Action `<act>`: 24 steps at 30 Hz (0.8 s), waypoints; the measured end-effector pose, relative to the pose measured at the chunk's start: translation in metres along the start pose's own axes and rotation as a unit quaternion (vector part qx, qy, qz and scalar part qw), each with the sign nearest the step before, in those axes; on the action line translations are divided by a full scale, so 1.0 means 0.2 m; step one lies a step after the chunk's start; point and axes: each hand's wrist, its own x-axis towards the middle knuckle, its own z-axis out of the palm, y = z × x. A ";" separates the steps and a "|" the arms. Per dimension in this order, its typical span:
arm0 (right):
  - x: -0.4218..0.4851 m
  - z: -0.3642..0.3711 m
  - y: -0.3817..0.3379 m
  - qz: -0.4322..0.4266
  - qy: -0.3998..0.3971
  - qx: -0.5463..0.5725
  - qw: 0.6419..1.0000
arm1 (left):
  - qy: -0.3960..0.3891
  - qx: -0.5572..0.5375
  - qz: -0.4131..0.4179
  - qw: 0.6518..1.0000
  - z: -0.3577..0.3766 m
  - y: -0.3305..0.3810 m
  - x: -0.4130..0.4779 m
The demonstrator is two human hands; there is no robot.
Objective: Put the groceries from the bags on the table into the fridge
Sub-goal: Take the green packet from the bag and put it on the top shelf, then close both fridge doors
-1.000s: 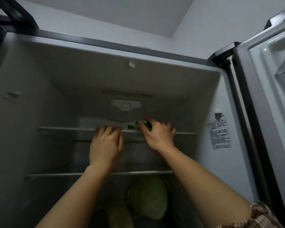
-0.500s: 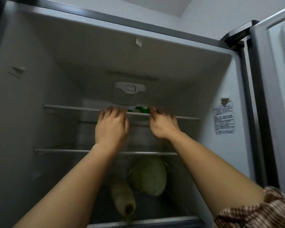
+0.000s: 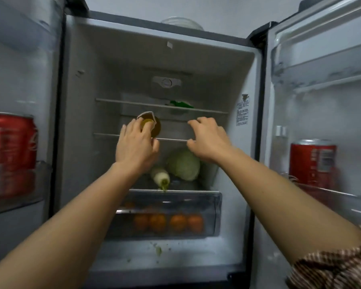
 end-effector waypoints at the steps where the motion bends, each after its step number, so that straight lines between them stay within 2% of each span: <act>1: -0.10 -0.02 0.00 0.000 0.006 0.001 1.000 | 0.000 0.007 0.001 1.000 -0.06 0.02 -0.08; 5: -0.49 -0.14 0.01 -0.003 0.029 0.016 0.999 | -0.015 0.037 -0.007 0.999 -0.29 0.11 -0.39; 10: -0.86 -0.32 0.08 -0.014 0.048 -0.029 0.998 | -0.055 0.084 -0.031 0.994 -0.54 0.18 -0.71; 15: -1.09 -0.48 0.14 0.030 0.003 -0.075 0.997 | -0.065 0.126 -0.062 0.988 -0.82 0.16 -0.87; 21: -1.25 -0.51 0.23 0.095 -0.067 -0.109 0.987 | -0.086 0.192 -0.112 0.971 -1.04 0.04 -1.02; 24: -1.26 -0.52 0.28 0.144 -0.054 -0.084 0.984 | -0.095 0.208 -0.128 0.965 -1.13 -0.05 -1.05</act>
